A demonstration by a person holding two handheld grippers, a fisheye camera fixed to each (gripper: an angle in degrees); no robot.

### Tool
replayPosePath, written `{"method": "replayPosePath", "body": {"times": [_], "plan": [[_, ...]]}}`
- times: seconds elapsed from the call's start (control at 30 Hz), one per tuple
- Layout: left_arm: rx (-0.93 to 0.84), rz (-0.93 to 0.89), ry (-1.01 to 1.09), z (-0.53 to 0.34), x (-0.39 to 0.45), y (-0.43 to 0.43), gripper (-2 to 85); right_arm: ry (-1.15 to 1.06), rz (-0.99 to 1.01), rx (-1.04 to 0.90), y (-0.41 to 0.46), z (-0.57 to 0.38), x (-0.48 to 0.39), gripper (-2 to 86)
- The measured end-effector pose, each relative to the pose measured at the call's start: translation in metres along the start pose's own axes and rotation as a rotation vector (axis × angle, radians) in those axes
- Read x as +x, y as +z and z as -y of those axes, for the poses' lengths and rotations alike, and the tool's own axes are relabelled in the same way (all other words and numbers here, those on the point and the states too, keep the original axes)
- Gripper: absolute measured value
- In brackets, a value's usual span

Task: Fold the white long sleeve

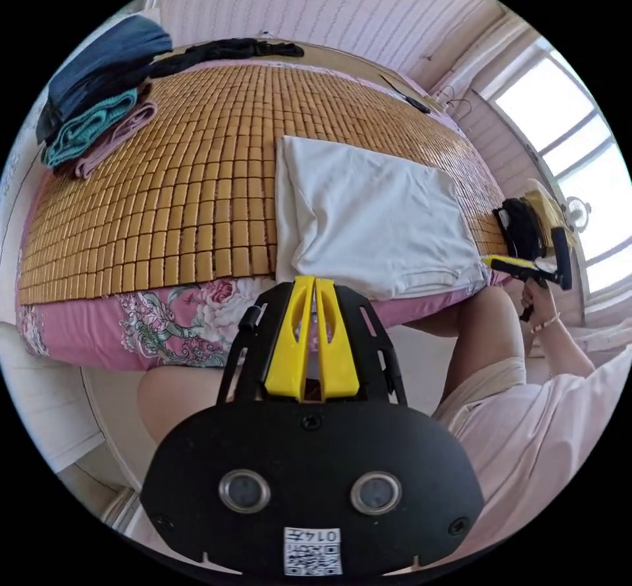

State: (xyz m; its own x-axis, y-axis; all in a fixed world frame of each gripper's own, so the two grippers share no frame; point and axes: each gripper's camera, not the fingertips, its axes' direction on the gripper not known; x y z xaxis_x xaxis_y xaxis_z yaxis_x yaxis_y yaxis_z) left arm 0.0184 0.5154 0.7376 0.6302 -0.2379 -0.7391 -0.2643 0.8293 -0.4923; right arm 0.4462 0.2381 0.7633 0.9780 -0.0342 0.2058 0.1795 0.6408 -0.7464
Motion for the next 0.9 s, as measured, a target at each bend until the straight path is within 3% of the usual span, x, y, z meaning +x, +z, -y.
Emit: {"method": "replayPosePath", "body": {"times": [0.17, 0.27, 0.4, 0.7, 0.9], "plan": [[0.01, -0.046, 0.171, -0.006, 0.067, 0.037, -1.0, -0.166, -0.101, -0.081, 0.027, 0.052, -0.074, -0.3], [-0.007, -0.081, 0.271, -0.004, 0.104, 0.066, -1.0, -0.182, -0.151, -0.267, 0.058, 0.071, -0.094, -0.4], [-0.056, -0.036, 0.414, -0.01, 0.15, 0.107, -1.0, -0.257, -0.23, -0.239, 0.057, 0.087, -0.128, -0.6], [-0.009, 0.015, 0.517, -0.047, 0.172, 0.14, -1.0, -0.389, -0.314, -0.446, 0.054, 0.15, -0.191, -0.4], [0.037, 0.029, 0.492, -0.07, 0.179, 0.152, -1.0, -0.476, -0.347, -0.214, 0.031, 0.242, -0.245, -0.4]]}}
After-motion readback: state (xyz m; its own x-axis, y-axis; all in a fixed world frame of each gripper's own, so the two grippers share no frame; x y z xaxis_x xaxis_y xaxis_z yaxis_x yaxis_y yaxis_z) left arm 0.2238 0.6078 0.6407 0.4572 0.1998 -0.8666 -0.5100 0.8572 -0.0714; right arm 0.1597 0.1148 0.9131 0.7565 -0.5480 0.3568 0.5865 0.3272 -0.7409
